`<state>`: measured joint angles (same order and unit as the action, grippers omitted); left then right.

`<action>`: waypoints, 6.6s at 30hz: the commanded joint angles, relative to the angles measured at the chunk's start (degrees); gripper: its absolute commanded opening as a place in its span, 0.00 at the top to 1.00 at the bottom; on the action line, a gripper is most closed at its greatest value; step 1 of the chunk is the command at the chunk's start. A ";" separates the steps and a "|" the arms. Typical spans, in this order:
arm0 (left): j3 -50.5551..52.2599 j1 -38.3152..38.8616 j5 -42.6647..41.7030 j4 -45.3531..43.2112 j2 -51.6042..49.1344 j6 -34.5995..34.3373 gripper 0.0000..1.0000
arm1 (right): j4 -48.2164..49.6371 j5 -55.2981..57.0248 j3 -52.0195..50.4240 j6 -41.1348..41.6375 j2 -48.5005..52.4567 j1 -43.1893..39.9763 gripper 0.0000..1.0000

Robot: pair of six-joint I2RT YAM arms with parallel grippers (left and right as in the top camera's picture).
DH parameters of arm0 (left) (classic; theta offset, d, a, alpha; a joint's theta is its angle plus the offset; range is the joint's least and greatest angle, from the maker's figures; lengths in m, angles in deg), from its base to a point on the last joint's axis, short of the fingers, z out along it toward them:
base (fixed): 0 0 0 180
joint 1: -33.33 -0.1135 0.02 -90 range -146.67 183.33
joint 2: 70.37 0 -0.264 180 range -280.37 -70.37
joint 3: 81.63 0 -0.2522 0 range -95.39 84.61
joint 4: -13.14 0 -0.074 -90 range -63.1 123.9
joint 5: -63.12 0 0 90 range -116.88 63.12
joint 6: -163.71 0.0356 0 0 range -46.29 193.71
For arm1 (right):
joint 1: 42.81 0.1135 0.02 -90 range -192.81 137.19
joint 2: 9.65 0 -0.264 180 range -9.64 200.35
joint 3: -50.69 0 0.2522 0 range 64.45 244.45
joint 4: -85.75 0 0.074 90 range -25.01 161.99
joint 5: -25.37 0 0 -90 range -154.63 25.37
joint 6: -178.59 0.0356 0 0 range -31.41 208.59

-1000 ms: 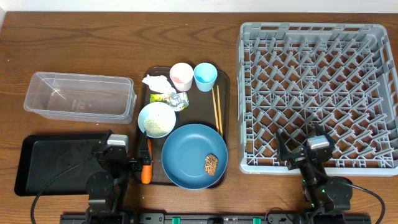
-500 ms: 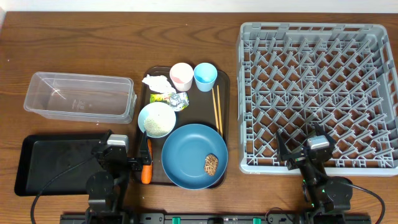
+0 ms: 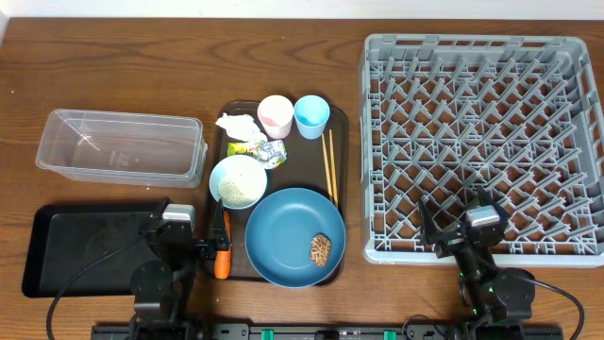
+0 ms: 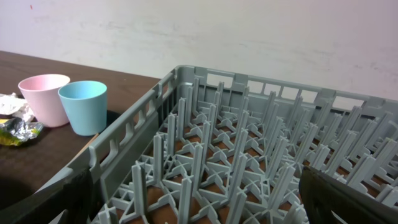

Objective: Sort waste into correct bins and load items into the dishwasher rack

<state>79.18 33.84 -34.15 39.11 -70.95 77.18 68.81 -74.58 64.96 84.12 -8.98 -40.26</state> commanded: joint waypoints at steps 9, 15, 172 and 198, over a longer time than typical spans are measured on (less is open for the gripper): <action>1.53 0.22 0.48 0.28 0.35 0.81 0.02 | -0.09 0.57 -0.22 -0.50 -0.35 -0.11 0.01; 1.53 0.22 0.44 -1.44 0.35 0.76 0.02 | -0.09 0.57 -0.22 -0.50 -0.35 -0.11 0.01; -67.67 9.49 -82.71 -3.82 -83.43 -25.22 0.94 | -27.85 -66.36 80.37 -3.26 81.44 13.29 0.44; -67.67 9.42 -82.71 -6.49 -83.43 -25.22 0.12 | -42.23 -32.76 80.39 2.29 67.80 -7.80 0.55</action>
<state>12.47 43.30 -115.44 33.16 -155.32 51.43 28.55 -117.77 144.59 83.48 59.74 -43.69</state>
